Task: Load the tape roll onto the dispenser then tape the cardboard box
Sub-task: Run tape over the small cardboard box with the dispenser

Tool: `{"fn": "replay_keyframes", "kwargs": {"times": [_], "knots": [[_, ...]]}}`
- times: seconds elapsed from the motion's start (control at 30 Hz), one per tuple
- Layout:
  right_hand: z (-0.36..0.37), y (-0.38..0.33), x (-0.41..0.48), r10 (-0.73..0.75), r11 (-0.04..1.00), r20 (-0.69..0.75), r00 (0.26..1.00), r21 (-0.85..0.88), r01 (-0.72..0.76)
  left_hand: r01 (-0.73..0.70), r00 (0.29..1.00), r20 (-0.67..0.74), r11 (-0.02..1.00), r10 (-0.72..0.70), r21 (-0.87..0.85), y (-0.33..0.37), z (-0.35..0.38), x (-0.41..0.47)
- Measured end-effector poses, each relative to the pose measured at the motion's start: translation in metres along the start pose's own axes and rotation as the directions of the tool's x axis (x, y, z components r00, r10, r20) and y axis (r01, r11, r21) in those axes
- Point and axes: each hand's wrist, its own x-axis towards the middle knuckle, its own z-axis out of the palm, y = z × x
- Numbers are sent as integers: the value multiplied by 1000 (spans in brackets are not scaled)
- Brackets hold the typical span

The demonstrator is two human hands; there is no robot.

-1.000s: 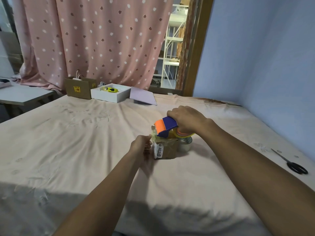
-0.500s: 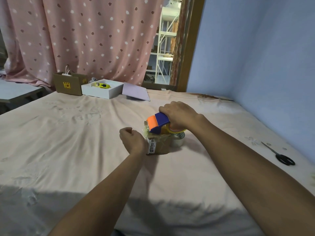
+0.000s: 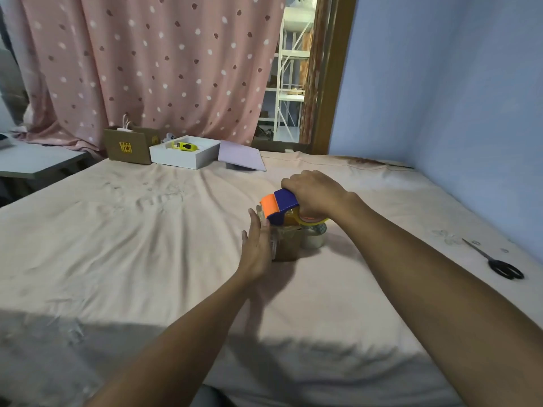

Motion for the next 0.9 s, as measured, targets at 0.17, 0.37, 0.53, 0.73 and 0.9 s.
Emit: {"fn": "replay_keyframes", "kwargs": {"times": [0.17,0.37,0.53,0.73,0.9], "knots": [[0,1,0,9,1000,8,1000,16,-9,20,995,95,989,-34,144,5,-9,-5],[0,3,-2,22,999,18,1000,37,-22,-43,990,144,964,5,263,-6,-41,17],[0,6,-1,20,998,41,999,52,-22,-82,978,202,987,53,139,4,-30,39],[1,12,1,8,998,72,997,54,-12,-237,952,246,948,182,214,-3,-37,39],[-8,10,8,-97,994,83,992,-50,101,-281,949,217,926,229,253,-11,-39,35]]}}
